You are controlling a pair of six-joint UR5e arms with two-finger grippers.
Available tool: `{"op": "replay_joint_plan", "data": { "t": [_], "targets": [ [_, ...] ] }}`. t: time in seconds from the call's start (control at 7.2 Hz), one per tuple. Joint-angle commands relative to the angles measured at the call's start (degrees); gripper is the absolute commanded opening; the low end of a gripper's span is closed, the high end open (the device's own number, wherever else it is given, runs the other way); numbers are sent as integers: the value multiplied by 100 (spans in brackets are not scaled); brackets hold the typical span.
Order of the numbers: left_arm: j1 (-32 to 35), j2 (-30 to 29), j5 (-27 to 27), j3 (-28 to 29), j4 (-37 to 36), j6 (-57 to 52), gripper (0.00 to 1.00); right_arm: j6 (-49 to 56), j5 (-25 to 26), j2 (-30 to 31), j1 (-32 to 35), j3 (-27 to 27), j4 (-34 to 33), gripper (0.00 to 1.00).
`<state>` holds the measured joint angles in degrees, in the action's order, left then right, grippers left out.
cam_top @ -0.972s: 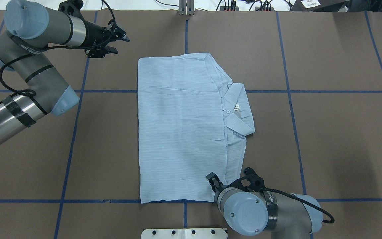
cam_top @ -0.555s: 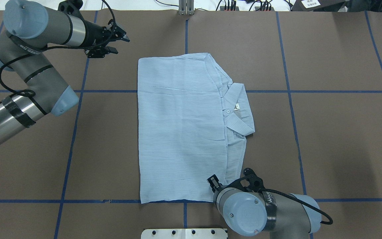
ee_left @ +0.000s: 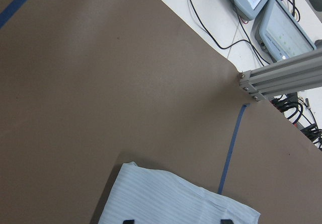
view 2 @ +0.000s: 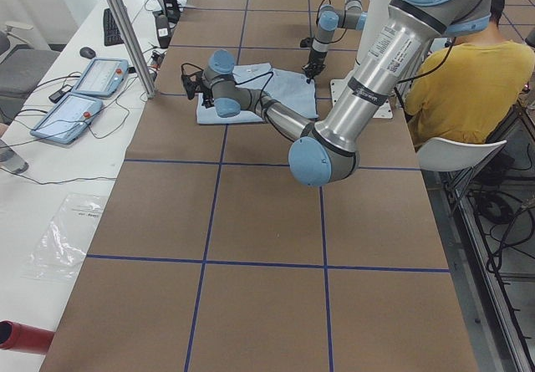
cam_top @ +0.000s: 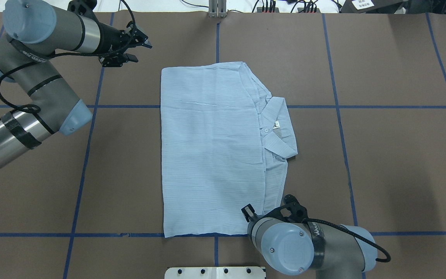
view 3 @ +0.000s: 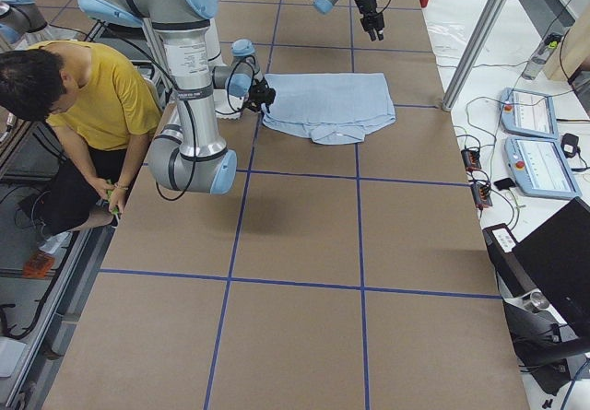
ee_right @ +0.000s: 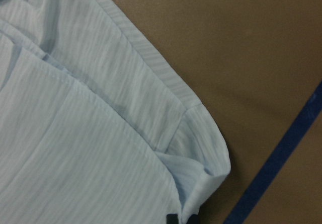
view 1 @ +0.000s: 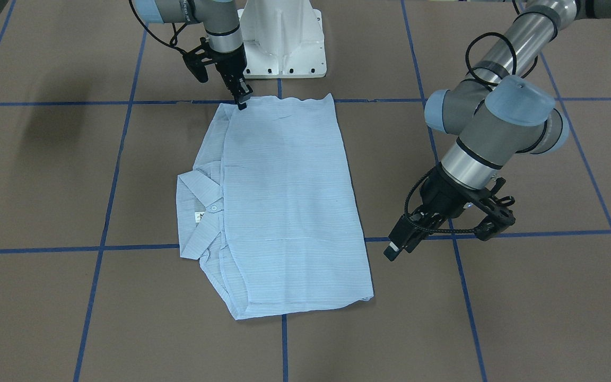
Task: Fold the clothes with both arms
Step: 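Bring the left gripper to the shirt's near edge beside the right gripper and grasp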
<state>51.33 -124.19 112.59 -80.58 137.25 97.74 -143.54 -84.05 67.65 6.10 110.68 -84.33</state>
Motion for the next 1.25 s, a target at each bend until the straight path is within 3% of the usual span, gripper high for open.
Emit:
{"op": "replay_joint_plan", "data": {
  "t": [0.0, 0.28, 0.42, 0.69, 0.97, 1.11],
  "targets": [
    [0, 35, -17, -62, -14, 9, 65, 2, 11, -6, -4, 94, -39, 0],
    [-279, 795, -44, -1400, -538, 419, 65, -16, 11, 2, -4, 138, -66, 0],
    [-795, 1209, -357, -2286, -968, 926, 65, -16, 11, -6, -4, 138, -66, 0],
    [-2190, 1397, -1470, -3328, -2118, 1981, 65, -16, 11, 2, 5, 147, -66, 0],
    [-3257, 1580, -2527, -3289, -2281, 2346, 65, -16, 11, 20, 22, 138, -66, 0],
    [-3330, 1617, -2566, -3149, -2281, 2347, 65, -16, 11, 11, 48, 147, -66, 0]
  ]
}}
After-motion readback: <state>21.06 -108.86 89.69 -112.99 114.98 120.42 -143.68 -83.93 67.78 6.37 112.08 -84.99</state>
